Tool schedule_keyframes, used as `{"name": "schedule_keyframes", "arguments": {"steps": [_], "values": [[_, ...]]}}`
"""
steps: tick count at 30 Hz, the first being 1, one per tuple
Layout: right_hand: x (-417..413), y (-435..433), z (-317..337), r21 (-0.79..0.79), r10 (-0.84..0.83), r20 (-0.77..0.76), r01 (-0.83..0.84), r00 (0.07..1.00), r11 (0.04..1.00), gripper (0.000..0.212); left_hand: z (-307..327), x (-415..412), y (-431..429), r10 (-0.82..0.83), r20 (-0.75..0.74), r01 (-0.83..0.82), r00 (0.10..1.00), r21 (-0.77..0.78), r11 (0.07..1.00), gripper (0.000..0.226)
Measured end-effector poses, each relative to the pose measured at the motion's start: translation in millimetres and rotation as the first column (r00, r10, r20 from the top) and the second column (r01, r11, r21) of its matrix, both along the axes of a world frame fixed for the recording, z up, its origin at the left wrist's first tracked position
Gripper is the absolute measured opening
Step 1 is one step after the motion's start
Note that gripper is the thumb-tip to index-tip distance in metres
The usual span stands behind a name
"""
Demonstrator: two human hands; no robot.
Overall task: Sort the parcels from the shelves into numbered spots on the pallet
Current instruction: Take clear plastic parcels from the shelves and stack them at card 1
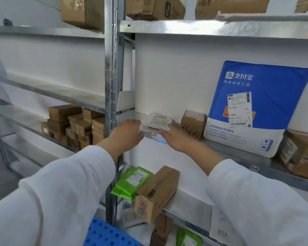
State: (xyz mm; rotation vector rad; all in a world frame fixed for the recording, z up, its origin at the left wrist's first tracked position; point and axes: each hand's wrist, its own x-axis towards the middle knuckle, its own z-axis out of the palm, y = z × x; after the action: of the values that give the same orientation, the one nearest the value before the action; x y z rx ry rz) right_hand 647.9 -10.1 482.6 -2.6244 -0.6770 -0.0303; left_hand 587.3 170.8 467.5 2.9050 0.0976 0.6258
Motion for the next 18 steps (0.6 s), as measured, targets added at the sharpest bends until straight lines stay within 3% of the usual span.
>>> {"name": "schedule_keyframes", "arguments": {"steps": [4,7,10,13,15,18], "values": [[35,21,-2,0.01,-0.029,-0.023,0.03,0.999,1.0,0.072,8,38,8,0.04,-0.002,-0.04,0.999,-0.03,0.999,0.041],[56,34,-7,-0.083,0.0,-0.036,-0.003,0.999,0.997,0.065,6,64,8,0.066,-0.028,-0.068,0.997,-0.064,0.996,0.041],[79,46,-11,-0.014,-0.073,-0.022,0.073,0.997,0.997,0.075,1,86,8,0.097,-0.039,-0.099,0.995,-0.068,0.993,0.041],[100,53,-11,0.045,-0.116,0.078,0.113,0.99,0.993,0.064,-2,107,5,0.146,-0.043,-0.149,0.988,-0.07,0.986,0.039],[113,57,-9,0.076,-0.166,0.068,0.161,0.984,0.984,0.057,-5,120,3,0.171,-0.071,-0.178,0.983,-0.12,0.977,0.039],[128,57,-7,-0.06,-0.235,0.029,0.236,0.972,0.97,0.059,-8,137,7,0.21,-0.133,-0.233,0.969,-0.191,0.954,0.036]]}}
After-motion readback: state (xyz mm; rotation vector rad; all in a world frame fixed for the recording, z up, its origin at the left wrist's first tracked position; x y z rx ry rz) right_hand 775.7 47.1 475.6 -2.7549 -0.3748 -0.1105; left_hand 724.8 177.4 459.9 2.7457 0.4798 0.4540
